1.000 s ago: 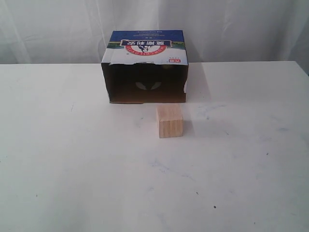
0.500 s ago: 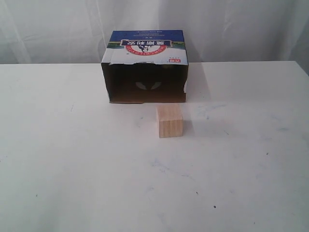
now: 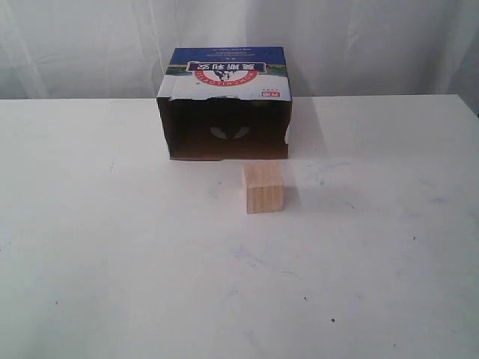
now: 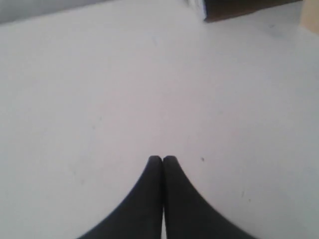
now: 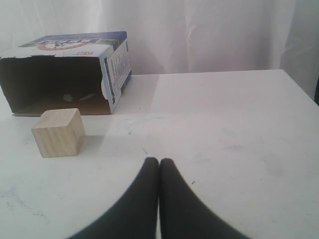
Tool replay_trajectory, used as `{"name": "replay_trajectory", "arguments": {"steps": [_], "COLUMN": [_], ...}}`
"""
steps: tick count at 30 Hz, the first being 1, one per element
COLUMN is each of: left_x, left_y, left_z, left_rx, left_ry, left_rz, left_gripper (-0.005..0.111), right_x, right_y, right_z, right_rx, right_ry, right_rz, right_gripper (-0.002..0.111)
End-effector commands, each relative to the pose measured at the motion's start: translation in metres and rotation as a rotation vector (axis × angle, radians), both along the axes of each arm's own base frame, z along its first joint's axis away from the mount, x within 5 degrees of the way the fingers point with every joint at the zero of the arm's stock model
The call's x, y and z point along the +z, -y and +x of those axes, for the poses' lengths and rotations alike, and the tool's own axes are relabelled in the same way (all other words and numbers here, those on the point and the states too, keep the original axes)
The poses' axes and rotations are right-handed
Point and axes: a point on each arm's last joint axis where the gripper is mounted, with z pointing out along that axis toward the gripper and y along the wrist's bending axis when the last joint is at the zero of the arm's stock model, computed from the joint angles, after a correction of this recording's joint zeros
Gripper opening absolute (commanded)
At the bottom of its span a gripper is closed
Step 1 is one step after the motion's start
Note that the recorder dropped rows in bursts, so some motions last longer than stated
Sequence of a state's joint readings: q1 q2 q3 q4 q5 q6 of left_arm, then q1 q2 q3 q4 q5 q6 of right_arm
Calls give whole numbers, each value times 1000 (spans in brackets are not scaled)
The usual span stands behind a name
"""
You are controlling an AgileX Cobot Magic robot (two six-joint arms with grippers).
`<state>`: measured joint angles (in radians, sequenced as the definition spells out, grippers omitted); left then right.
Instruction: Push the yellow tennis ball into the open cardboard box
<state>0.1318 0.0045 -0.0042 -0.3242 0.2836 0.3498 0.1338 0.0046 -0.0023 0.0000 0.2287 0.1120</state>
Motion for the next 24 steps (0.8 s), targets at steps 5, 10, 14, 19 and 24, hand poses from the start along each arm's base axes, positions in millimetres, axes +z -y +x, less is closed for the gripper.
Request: {"name": "replay_trajectory", "arguments": {"steps": [5,10,14,19,24], "left_x": [-5,-5,-5,-5,-5], "left_y": [-5,-5,-5,-5,-5], "left_z": [-2,-2,-2,-2,-2], "left_rx": [99,99,99,99,99], "left_ry": [-52,-48,-48,-48,-48], "left_rz": [-108,-107,-105,-105,-105], "left_gripper": [0,0,0,0,0], "right_x": [0,0,0,-5,-13], "right_y": [0,0,0,0,0], "right_z": [0,0,0,-1,-3], "right_rx": [5,5,5,5,-12], "right_ry": [10,12,12,-47,-152], "right_rz": [-1,0,0,-8,55], "right_gripper": [0,0,0,0,0]}}
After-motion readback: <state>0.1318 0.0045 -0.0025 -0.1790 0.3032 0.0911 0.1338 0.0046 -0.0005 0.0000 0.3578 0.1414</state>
